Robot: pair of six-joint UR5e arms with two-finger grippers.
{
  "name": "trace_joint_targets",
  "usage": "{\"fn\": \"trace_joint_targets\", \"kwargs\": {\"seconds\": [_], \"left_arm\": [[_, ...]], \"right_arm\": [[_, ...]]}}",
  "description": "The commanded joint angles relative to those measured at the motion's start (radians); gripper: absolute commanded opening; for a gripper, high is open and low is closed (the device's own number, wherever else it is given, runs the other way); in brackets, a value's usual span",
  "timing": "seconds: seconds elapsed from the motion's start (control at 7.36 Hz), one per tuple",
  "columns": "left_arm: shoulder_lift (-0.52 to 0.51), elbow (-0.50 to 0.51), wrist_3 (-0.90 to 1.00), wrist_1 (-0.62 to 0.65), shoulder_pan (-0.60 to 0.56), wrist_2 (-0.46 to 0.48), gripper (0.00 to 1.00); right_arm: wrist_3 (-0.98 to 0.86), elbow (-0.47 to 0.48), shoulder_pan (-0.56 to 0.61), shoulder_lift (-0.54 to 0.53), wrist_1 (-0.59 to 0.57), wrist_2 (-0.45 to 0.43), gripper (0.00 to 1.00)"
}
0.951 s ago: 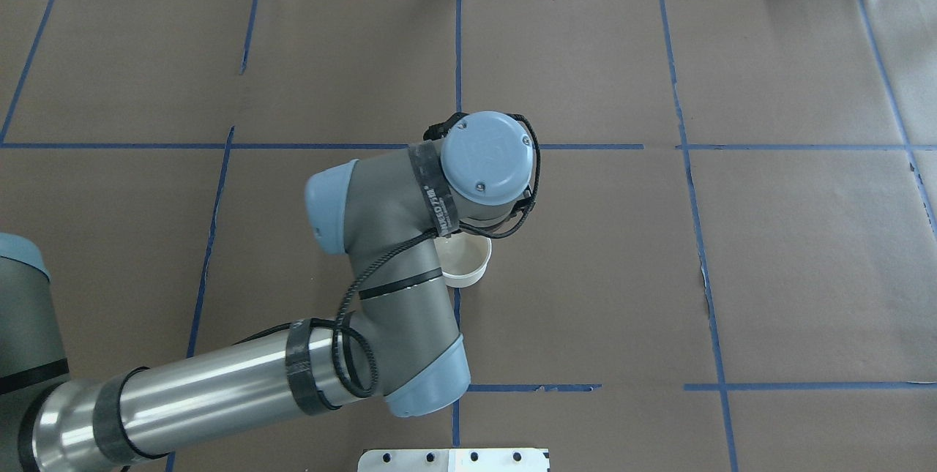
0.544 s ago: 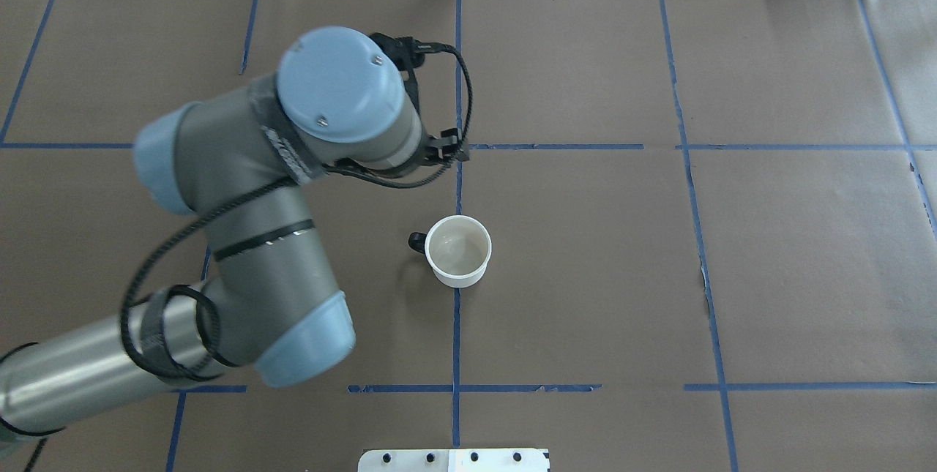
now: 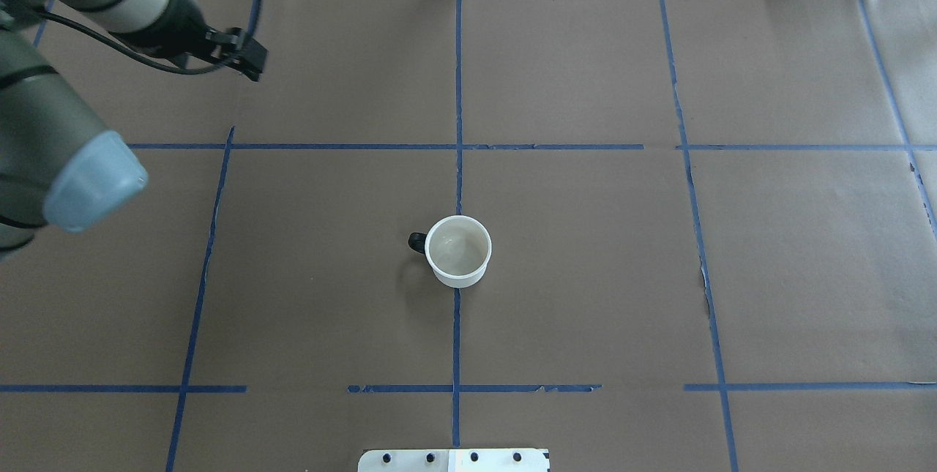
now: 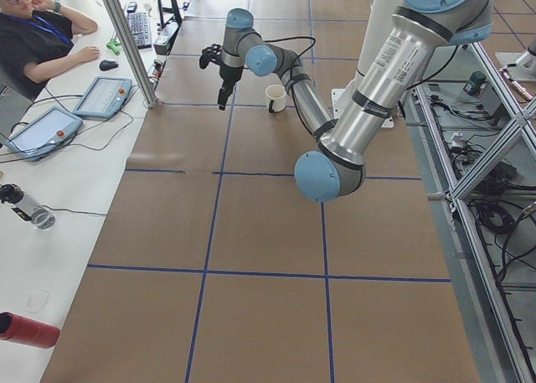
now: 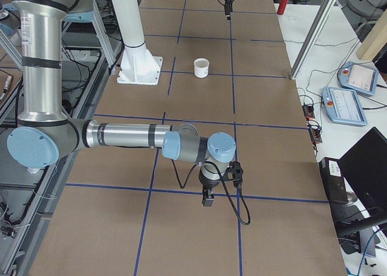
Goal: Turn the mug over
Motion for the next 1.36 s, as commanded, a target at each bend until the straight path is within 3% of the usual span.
{"fn": "trace_joint_targets", "kwargs": {"seconds": [0.0, 0.27, 0.41, 0.54, 0.68, 1.22], "left_arm": [[0.211, 0.033, 0.327, -0.004, -0.258, -0.218, 1.0], [0.4, 0.116, 0.42, -0.008, -0.349, -0.281, 1.0], [0.422, 0.197, 0.478, -0.01, -0.415, -0.312, 1.0], [0.479, 0.22, 0.667, -0.011, -0.483, -0.313, 1.0], [0.505, 0.23, 0.775, -0.008, -0.529, -0.31, 1.0], [0.511, 0.231, 0.773, -0.005, -0.548, -0.306, 1.0]], "right_arm": [[0.0, 0.0, 0.0, 0.0, 0.0, 0.0, 1.0], [0.0, 0.0, 0.0, 0.0, 0.0, 0.0, 1.0], [0.0, 0.0, 0.0, 0.0, 0.0, 0.0, 1.0], [0.0, 0.0, 0.0, 0.0, 0.0, 0.0, 1.0], [0.0, 0.0, 0.0, 0.0, 0.0, 0.0, 1.0], [0.0, 0.0, 0.0, 0.0, 0.0, 0.0, 1.0]]}}
